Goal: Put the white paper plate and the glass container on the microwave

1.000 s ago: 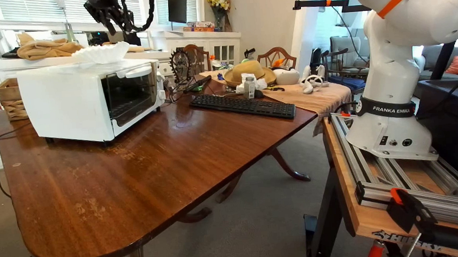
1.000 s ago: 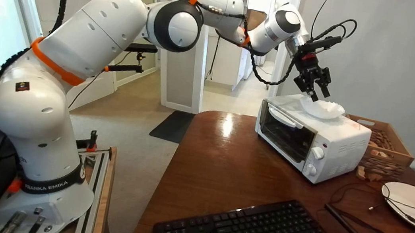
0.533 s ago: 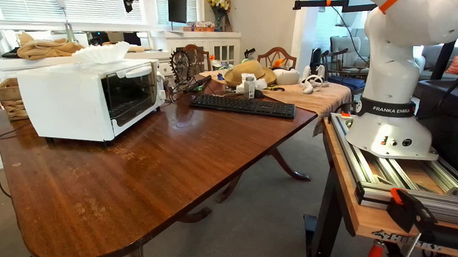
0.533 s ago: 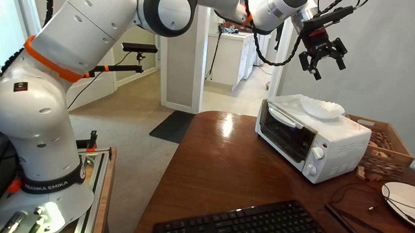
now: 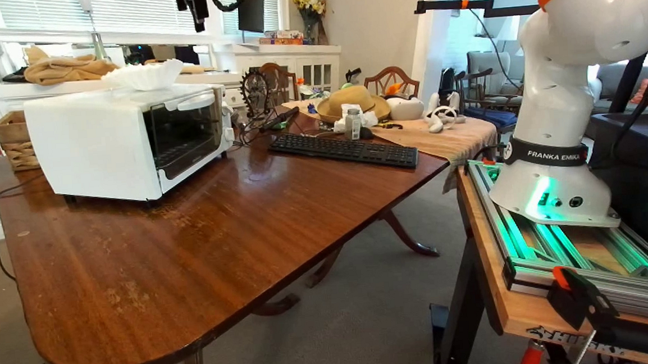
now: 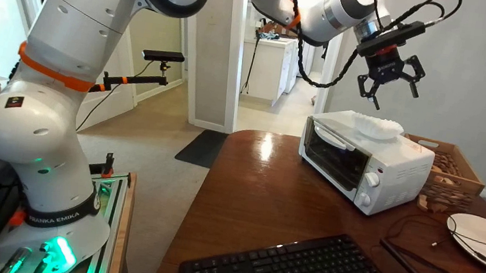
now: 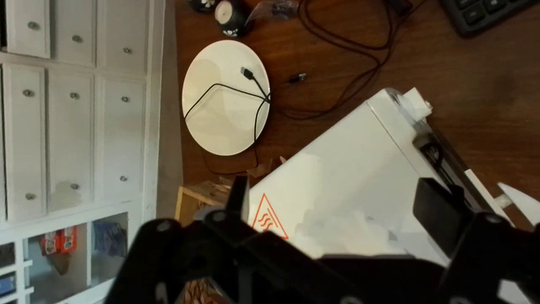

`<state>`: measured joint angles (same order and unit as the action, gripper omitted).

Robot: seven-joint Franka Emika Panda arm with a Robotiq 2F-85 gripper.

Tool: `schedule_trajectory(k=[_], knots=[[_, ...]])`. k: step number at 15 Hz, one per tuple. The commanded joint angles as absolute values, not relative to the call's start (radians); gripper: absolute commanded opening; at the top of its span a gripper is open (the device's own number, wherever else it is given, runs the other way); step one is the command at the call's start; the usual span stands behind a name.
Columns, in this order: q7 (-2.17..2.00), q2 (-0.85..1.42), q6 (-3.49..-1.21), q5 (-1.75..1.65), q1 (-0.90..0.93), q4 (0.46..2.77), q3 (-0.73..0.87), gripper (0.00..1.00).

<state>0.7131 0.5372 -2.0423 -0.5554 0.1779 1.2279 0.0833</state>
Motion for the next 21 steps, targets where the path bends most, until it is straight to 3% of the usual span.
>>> schedule_trajectory(k=[1,18,19,21], knots=[[0.503,0.424,-2.136,-0.529,0.140,1.467,0.057,1.00],[-0.327,0.094,-2.440,-0.282,0.106,2.368,0.018,1.00],[-0.265,0.181,-2.363,-0.325,0.111,2.227,0.019,1.00],[-0.308,0.142,-2.410,-0.313,0.108,2.313,0.017,1.00]])
